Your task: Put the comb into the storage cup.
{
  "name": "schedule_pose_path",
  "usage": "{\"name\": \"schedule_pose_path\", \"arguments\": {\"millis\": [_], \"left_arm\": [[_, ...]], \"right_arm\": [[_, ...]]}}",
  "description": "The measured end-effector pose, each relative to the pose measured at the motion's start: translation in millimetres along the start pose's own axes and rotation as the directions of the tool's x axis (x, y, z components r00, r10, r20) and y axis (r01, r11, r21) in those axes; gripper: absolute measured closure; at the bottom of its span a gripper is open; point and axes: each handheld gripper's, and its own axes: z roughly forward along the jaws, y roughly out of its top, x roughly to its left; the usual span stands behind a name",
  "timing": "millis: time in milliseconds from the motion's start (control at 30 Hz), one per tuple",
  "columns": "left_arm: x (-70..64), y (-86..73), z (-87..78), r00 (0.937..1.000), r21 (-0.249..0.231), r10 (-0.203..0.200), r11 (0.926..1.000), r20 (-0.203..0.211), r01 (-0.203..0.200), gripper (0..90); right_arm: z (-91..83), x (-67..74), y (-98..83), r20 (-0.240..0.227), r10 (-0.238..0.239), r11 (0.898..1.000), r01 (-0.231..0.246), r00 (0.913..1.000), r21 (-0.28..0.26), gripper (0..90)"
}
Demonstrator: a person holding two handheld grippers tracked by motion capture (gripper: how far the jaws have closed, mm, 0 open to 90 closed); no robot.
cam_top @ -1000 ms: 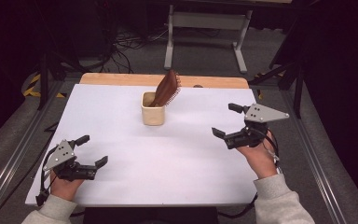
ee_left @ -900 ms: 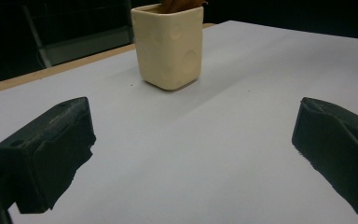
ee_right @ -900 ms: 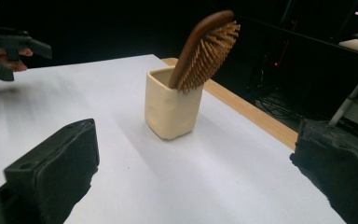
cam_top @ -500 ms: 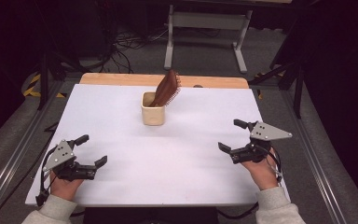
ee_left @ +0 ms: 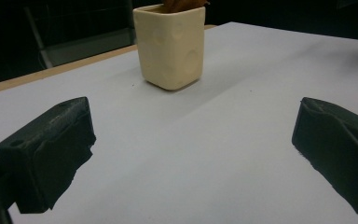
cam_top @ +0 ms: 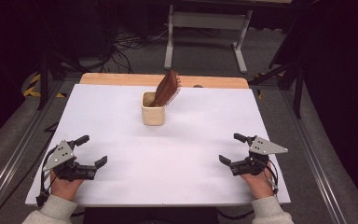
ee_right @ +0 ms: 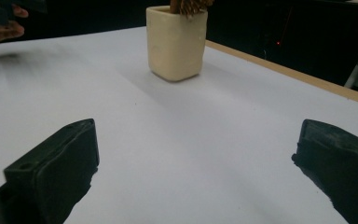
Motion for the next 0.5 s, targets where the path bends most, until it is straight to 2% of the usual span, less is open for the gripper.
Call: {"name": "schedule_pose_path", "arguments": {"millis": [267,500], "left_arm": [[-0.9,-1.7,0.5,0.9999,-0.022,0.015,0.9996,0.002,-0.015,0.2],[-0.2,-2.8,0.6,1.0,-0.038,-0.003,0.9993,0.005,0.003,0.2]], "right_arm": [[3.3,5.3,-23.5,0.014,0.025,0.999,-0.026,0.9996,0.021,0.0],[3.0,6.8,-23.9,0.019,0.016,1.0,-0.016,0.9997,0.014,0.0]]}}
